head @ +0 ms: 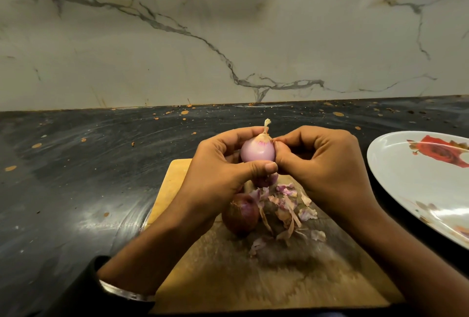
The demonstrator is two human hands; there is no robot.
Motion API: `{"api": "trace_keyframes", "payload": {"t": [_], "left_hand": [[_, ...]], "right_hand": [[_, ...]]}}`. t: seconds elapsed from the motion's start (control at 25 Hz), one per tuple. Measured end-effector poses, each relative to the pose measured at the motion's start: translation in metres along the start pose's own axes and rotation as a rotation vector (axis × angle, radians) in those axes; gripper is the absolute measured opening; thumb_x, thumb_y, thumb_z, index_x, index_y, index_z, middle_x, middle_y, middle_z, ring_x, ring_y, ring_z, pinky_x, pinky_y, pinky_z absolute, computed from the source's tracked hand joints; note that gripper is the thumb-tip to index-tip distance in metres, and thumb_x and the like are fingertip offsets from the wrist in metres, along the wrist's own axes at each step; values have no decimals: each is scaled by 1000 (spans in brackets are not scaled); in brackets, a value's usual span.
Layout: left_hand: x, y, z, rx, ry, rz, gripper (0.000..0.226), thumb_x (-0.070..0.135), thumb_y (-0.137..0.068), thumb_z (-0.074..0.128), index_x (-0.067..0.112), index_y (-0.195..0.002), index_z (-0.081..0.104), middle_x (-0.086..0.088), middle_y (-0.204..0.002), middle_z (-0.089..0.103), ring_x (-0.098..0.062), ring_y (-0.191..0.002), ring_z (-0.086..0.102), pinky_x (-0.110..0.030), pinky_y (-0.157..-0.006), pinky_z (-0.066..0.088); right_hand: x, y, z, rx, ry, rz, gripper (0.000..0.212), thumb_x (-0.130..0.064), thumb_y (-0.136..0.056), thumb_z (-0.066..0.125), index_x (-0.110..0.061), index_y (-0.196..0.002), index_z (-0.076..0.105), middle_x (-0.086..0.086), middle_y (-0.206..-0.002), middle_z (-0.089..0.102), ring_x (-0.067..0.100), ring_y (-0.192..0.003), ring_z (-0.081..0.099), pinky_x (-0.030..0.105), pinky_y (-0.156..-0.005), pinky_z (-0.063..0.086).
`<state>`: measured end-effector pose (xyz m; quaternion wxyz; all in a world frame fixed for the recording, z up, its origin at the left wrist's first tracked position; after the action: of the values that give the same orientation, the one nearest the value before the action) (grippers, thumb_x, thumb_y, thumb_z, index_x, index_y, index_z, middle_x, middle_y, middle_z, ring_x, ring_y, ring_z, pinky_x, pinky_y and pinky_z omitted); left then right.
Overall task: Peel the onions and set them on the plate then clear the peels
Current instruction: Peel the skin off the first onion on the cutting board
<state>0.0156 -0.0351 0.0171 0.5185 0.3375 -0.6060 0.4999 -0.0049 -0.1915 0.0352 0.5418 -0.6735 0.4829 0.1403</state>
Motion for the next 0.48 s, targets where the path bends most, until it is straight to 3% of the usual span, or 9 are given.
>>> {"api": "trace_keyframes", "payload": {"t": [0.2, 0.4, 0.48], "left_hand": [[-2, -1, 2, -20, 2, 0, 58, 5, -59, 77, 14, -116, 67, -2, -108, 75, -18, -95, 74, -23, -71, 59], [-2, -2, 1, -14, -15, 14, 58, 9, -59, 77, 17, -115, 66, 0, -112, 74, -17, -103, 72, -26, -79, 59], [-3, -2, 0, -13, -20, 20, 56, 9, -59, 78, 17, -114, 67, -1, -114, 73, -17, -104, 71, -26, -81, 59]], "right_hand": [[-3, 3, -2, 68, 67, -6, 8, -10, -86, 75, -17, -82, 76, -10, -70, 71, 7, -67, 67, 18, -56, 54], [10, 0, 2, 52, -91, 140, 4, -15, -88, 74, -20, -88, 76, -8, -76, 74, 11, -70, 73, 37, -64, 63], [11, 1, 4, 21, -112, 166, 6, -16, -89, 73, -19, -93, 77, -7, -81, 76, 11, -73, 75, 38, -66, 63]]}}
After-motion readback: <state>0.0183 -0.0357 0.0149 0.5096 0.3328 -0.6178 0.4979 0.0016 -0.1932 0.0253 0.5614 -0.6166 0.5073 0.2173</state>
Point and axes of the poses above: each hand's wrist, its own y-axis away from the middle knuckle, its own z-axis out of the palm, x = y × z, the point moved 6 cm from there along -y, towards the middle knuckle
